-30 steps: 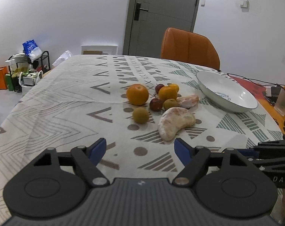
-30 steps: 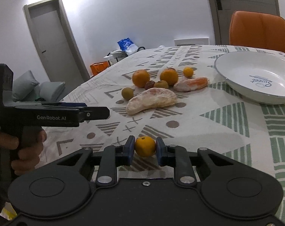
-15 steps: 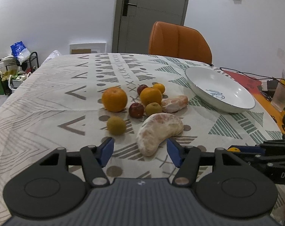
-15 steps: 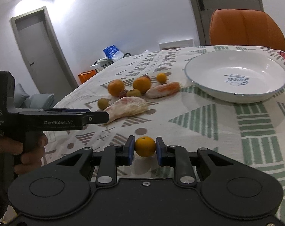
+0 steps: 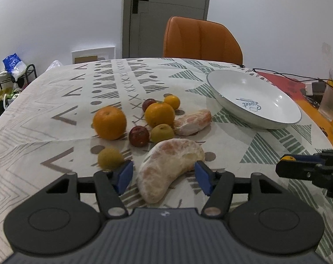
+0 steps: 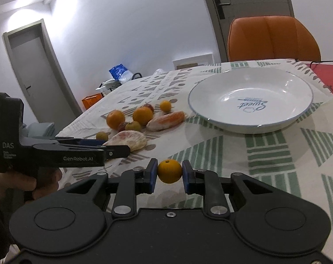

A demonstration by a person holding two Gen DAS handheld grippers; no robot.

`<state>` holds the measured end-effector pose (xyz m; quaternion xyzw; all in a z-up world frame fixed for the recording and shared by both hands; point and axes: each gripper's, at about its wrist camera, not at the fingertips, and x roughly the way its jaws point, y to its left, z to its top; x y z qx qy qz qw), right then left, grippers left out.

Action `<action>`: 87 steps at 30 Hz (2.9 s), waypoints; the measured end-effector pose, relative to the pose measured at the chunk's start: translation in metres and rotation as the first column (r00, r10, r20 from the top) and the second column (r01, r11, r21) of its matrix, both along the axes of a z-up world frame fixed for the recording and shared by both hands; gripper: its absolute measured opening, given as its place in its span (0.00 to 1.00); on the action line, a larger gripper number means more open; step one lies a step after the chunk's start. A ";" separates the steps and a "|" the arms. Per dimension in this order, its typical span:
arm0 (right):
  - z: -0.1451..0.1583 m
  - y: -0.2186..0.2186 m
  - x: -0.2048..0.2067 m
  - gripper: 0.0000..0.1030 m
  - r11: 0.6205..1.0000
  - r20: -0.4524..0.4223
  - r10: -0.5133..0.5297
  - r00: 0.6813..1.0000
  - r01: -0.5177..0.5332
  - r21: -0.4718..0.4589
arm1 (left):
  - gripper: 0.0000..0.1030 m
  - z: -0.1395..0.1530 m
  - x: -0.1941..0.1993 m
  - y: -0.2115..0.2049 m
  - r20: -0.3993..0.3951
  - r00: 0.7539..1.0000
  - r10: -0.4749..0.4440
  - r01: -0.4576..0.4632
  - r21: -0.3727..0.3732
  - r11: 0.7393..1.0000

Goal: Organize fruits
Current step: 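Grasp the peeled pomelo segment with the left tool while the right holds the tangerine, then carry both fruits over the white bowl and open both tools, then lift both tools out of the bowl back toward the fruit pile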

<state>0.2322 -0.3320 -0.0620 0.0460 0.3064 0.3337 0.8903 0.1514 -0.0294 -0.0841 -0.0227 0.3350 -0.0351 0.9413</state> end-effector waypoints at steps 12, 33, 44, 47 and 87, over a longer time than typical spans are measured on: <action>0.004 -0.009 0.004 0.21 0.999 0.019 -0.019 1.000 0.019 0.028 | 0.33 0.004 0.004 -0.021 0.007 0.999 -0.041 0.041 0.024 0.999; 0.026 -0.026 0.033 0.21 0.993 0.122 -0.119 0.985 0.115 0.037 | 0.32 0.045 0.016 -0.043 0.120 0.990 -0.068 0.069 -0.002 0.998; 0.021 -0.035 0.054 0.22 0.977 0.120 -0.215 0.969 0.214 0.020 | 0.32 0.049 0.041 -0.067 0.129 0.987 -0.099 0.099 0.007 0.995; 0.019 -0.038 0.057 0.22 0.971 0.119 -0.241 0.963 0.240 0.016 | 0.32 0.050 0.047 -0.075 0.128 0.986 -0.108 0.108 0.007 0.994; 0.036 -0.064 0.017 1.00 0.928 0.126 -0.365 0.922 0.349 0.133 | 0.82 0.087 0.009 -0.041 0.169 0.982 0.079 -0.078 -0.014 0.997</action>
